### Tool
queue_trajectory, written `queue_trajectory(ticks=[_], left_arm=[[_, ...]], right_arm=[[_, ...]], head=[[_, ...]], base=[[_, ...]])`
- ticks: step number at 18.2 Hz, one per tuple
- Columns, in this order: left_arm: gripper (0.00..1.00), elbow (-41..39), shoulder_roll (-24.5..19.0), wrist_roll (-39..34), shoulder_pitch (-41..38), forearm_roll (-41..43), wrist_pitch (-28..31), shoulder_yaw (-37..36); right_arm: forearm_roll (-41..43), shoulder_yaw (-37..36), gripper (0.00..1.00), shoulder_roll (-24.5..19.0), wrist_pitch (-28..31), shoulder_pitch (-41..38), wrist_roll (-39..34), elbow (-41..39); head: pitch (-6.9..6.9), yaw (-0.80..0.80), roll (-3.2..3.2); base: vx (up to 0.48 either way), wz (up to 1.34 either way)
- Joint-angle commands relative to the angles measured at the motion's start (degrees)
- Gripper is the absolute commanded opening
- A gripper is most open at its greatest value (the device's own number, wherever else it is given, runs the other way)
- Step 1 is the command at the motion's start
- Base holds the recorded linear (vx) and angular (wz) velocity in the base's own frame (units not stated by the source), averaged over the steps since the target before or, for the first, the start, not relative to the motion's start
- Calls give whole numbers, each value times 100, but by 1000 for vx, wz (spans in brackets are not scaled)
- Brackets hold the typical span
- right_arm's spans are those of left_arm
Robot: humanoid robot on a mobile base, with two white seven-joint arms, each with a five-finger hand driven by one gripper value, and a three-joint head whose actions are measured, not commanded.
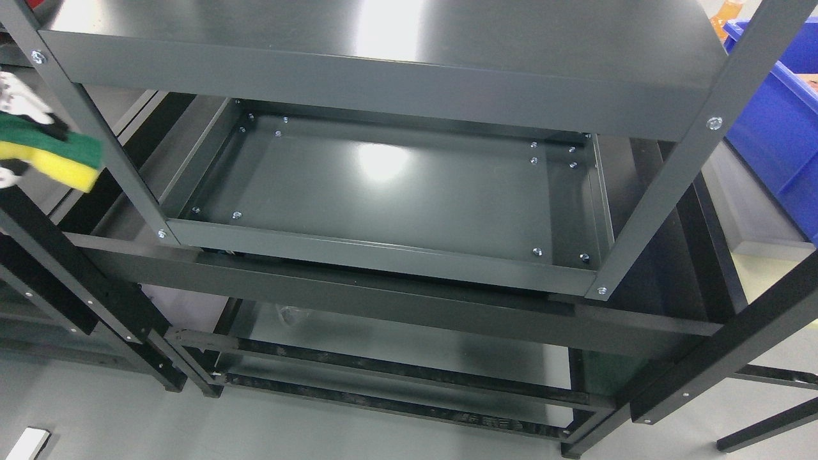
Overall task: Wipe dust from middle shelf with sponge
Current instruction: 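Sweep the sponge along the shelf toward the near corner with the left hand, then wipe the sponge back across the shelf toward the far edge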
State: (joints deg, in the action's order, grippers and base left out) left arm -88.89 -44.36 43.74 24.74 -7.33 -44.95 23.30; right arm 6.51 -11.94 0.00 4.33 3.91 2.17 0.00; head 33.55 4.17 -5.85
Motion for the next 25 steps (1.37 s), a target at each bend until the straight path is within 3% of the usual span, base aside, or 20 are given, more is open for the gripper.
queue_trajectory(ticks=[1, 5, 8, 15, 17, 19, 25], left_arm=[[0, 252, -557, -15, -224, -102, -5, 644], [0, -339, 233, -6, 520, 257, -5, -851], [0, -401, 1548, 3, 1479, 811, -5, -1905], [0, -410, 4274, 363, 1797, 1830, -5, -3313], [0, -401, 4336, 294, 1849, 2383, -5, -3673], [0, -410, 4336, 214, 1955, 2447, -5, -4218], [0, -384, 4336, -436, 2079, 2535, -5, -4693]], right_arm=[[0, -1, 100, 100, 7, -4, -6, -100], [0, -1, 100, 100, 7, -4, -6, -100], [0, -1, 100, 100, 7, -4, -6, -100], [0, -1, 100, 100, 7, -4, -6, -100], [0, 7, 100, 100, 7, -4, -6, -100], [0, -1, 100, 100, 7, 5, -6, -100], [0, 7, 100, 100, 7, 5, -6, -100]], head=[[0, 0, 0], [0, 0, 0], [0, 0, 0], [0, 0, 0], [0, 0, 0], [0, 0, 0], [0, 0, 0]], base=[[0, 0], [0, 0], [0, 0], [0, 0], [0, 0], [0, 0], [0, 0]])
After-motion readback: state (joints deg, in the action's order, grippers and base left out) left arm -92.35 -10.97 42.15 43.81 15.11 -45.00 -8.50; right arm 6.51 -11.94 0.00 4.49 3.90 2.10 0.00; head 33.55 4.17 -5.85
